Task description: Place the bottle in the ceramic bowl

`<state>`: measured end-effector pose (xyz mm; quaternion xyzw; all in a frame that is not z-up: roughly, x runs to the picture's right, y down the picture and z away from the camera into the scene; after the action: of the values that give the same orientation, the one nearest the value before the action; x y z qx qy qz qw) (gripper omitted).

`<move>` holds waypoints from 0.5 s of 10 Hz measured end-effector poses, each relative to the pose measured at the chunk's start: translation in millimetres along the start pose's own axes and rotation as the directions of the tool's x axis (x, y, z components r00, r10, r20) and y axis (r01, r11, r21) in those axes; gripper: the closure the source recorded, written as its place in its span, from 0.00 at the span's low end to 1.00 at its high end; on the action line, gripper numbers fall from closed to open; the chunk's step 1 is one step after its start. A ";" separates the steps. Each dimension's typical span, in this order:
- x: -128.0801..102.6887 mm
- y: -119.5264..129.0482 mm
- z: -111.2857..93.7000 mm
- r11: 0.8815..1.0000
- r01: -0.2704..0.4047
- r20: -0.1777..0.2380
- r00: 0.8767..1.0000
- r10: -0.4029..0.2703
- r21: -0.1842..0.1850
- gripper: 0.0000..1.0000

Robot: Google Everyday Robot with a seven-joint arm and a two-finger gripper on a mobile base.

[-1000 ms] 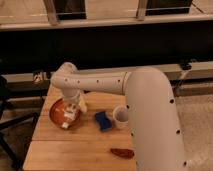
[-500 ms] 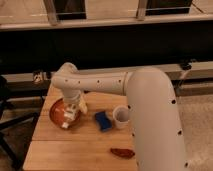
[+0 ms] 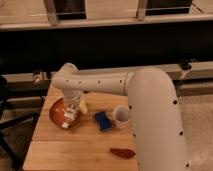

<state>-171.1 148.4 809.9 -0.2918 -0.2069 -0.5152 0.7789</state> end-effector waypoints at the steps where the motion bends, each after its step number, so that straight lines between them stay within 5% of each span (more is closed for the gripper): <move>1: -0.3 0.2 -0.4 1.000 -0.001 0.001 1.000 0.001 0.000 0.20; 5: -2.7 2.5 -0.4 1.000 -0.007 0.006 1.000 0.007 0.000 0.20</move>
<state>-169.9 150.8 807.4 -0.2942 -0.2081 -0.5118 0.7799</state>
